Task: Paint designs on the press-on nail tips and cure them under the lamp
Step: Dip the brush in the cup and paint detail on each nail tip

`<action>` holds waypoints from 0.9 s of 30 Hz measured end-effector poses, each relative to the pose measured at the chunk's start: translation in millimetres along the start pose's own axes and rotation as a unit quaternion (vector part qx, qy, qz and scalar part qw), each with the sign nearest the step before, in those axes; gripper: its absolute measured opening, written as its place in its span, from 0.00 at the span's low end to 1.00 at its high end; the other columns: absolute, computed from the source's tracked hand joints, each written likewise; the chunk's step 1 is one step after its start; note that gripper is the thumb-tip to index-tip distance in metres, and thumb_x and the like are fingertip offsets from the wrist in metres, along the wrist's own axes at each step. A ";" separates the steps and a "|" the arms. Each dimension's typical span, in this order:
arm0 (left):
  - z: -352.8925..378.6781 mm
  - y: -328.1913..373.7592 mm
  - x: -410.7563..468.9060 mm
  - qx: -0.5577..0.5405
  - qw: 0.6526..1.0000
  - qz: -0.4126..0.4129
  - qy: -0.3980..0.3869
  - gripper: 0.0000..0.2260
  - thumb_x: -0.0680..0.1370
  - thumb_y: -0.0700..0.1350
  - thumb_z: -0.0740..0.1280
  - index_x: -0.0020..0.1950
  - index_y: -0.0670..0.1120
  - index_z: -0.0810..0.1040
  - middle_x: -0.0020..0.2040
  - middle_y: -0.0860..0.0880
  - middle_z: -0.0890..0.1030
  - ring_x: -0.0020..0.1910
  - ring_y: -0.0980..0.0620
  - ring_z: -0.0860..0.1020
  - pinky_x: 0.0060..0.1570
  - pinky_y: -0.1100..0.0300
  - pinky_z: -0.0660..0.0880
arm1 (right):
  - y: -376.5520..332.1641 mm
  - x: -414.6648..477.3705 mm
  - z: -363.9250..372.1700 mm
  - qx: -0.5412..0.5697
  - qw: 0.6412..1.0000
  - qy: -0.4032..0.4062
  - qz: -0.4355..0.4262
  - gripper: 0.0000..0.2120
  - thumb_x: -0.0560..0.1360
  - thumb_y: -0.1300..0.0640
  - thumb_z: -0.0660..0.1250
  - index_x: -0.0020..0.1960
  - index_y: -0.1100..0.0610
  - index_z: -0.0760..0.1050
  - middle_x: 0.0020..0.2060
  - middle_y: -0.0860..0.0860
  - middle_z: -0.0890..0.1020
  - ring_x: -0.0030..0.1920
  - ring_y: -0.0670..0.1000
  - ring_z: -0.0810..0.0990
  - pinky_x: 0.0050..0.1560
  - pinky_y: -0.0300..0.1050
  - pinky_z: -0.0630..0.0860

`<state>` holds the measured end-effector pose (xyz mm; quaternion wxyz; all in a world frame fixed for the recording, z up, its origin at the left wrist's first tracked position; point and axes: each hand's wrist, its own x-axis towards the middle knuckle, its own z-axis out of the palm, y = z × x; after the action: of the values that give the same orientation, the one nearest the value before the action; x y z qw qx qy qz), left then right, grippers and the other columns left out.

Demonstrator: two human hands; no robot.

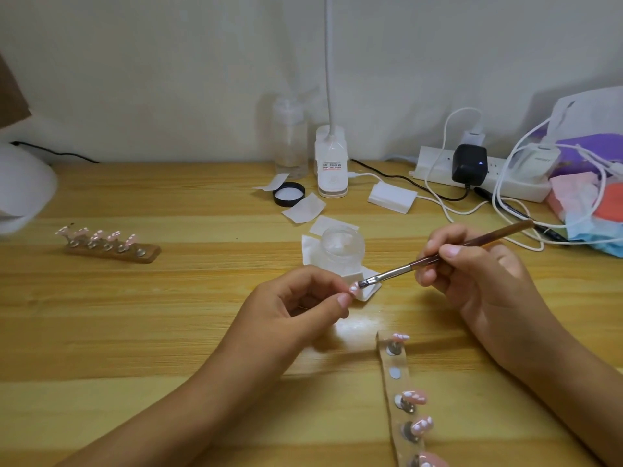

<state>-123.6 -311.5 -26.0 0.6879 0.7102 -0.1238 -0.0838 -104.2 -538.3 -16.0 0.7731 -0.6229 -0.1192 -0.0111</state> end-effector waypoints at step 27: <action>1.8 3.9 0.4 -0.049 0.999 -0.020 -0.007 0.04 0.72 0.46 0.69 0.42 0.54 0.84 0.36 0.50 0.84 0.35 0.59 0.80 0.35 0.71 0.73 | -0.7 0.3 1.4 0.003 1.000 -0.002 -0.009 0.12 0.73 0.59 0.61 0.38 0.50 0.82 0.35 0.48 0.79 0.36 0.46 0.79 0.42 0.37 0.77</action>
<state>-124.0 -313.5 -22.2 0.7192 0.6774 -0.1099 -0.1088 -104.2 -537.1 -15.0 0.7747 -0.6193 -0.1265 -0.0158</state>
